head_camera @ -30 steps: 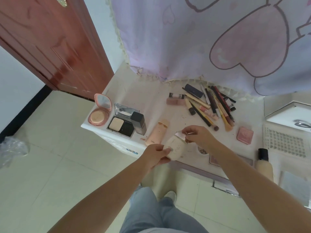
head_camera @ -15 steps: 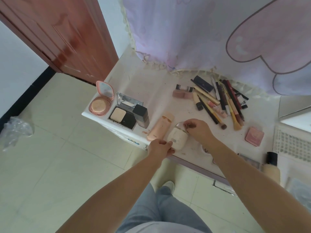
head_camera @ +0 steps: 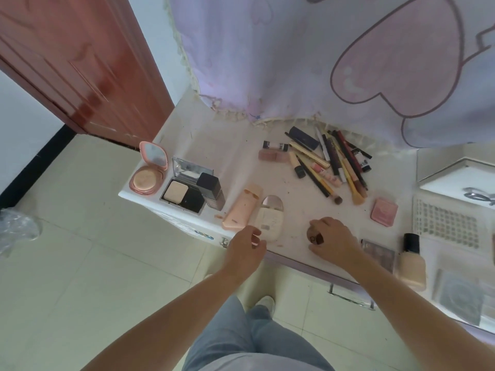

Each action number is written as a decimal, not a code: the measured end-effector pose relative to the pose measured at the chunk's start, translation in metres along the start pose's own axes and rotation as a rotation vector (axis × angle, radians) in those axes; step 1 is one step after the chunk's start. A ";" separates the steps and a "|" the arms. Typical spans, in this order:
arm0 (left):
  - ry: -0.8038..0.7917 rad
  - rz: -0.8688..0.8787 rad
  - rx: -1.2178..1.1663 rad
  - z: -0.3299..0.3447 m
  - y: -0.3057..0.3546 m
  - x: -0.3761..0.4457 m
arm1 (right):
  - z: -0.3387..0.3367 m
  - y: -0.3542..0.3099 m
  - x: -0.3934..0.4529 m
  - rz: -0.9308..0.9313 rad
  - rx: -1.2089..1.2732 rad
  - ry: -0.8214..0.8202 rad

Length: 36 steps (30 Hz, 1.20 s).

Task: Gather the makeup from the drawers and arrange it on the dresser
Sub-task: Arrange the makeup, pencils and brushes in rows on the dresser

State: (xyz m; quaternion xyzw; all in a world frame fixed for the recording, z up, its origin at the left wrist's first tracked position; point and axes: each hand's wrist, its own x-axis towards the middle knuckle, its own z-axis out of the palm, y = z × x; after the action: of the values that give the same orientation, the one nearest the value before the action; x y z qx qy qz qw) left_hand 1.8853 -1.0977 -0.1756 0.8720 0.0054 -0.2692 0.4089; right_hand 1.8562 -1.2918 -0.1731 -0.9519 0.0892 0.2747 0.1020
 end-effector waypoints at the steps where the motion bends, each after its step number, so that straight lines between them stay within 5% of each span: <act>1: -0.011 0.045 0.003 0.001 0.003 -0.002 | 0.000 -0.001 -0.001 0.010 0.070 0.022; 3: -0.014 0.136 0.016 0.001 0.010 -0.003 | -0.004 -0.003 -0.005 0.066 0.335 0.101; 5: 0.000 0.231 0.006 0.000 0.016 -0.004 | -0.013 -0.008 -0.015 0.144 0.852 0.110; 7: -0.016 0.346 -0.020 -0.002 0.022 -0.006 | -0.024 -0.017 -0.029 0.175 1.458 -0.009; 9: -0.023 0.511 0.004 -0.002 0.027 -0.008 | -0.032 -0.027 -0.044 0.139 1.741 -0.117; 13: 0.133 0.908 0.171 0.003 0.032 -0.009 | -0.033 -0.045 -0.063 0.072 1.879 -0.198; 18: 0.300 1.106 0.334 0.001 0.035 -0.010 | -0.024 -0.055 -0.071 0.065 1.866 -0.183; 27: 0.254 1.110 0.381 -0.005 0.031 -0.011 | -0.028 -0.064 -0.078 0.080 1.827 -0.333; 36: 0.273 1.061 0.392 -0.003 0.022 -0.009 | -0.022 -0.073 -0.072 0.149 1.849 -0.296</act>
State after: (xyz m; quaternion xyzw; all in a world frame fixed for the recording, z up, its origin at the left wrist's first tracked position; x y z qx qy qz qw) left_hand 1.8839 -1.1081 -0.1540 0.8416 -0.4296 0.0911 0.3145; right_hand 1.8234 -1.2187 -0.1054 -0.4402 0.3187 0.2188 0.8104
